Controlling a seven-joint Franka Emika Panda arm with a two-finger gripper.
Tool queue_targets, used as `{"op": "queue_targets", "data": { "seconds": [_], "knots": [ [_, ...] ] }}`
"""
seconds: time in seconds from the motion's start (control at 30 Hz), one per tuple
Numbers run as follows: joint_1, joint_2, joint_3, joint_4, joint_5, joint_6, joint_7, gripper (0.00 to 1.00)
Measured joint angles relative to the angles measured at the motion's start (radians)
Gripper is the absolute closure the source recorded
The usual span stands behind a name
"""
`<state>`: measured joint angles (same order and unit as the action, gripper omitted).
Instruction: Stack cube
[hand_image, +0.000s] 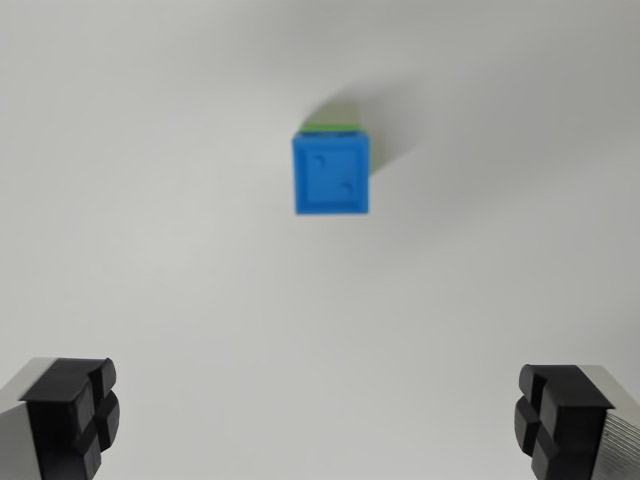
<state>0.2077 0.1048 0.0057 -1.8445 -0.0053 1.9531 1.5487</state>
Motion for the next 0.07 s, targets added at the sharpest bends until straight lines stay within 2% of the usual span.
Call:
{"op": "queue_targets", "data": {
  "seconds": [0.07],
  "knots": [
    [0.000,0.000,0.000,0.000,0.000,0.000,0.000,0.00]
  ]
}}
